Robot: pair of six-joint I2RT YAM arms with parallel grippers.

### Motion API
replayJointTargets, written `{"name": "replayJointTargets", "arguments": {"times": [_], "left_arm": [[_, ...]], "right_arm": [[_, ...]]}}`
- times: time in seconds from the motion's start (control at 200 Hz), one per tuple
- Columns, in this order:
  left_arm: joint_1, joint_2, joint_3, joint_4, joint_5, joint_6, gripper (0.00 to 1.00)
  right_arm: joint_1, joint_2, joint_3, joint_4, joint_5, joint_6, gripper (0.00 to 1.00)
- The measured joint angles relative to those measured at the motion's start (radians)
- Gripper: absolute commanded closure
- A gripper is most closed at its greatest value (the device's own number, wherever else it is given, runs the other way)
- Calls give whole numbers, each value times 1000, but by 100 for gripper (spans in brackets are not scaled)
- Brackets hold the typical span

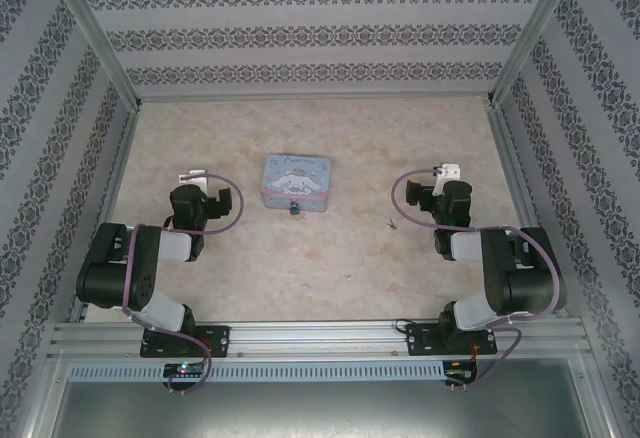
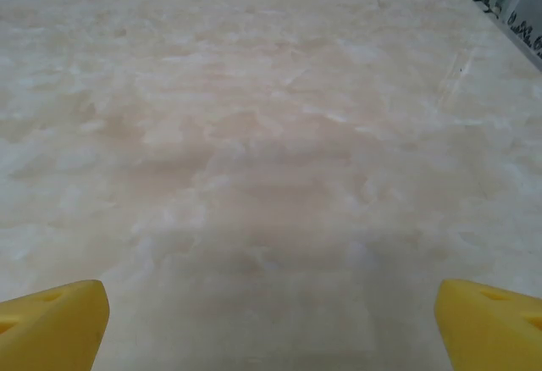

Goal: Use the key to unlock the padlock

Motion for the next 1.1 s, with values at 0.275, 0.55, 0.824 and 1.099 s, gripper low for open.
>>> {"name": "replayJointTargets", "arguments": {"times": [0.275, 0.55, 0.824, 1.099], "left_arm": [[0, 1, 0, 33, 0, 5, 0], [2, 5, 6, 41, 0, 12, 1], [2, 8, 10, 41, 0, 15, 0], [2, 8, 10, 41, 1, 19, 0]], "right_arm": [[0, 1, 2, 27, 0, 0, 2], [0, 4, 5, 36, -2, 0, 2], [0, 5, 6, 35, -19, 0, 2], [0, 2, 10, 26, -18, 1, 2]]}}
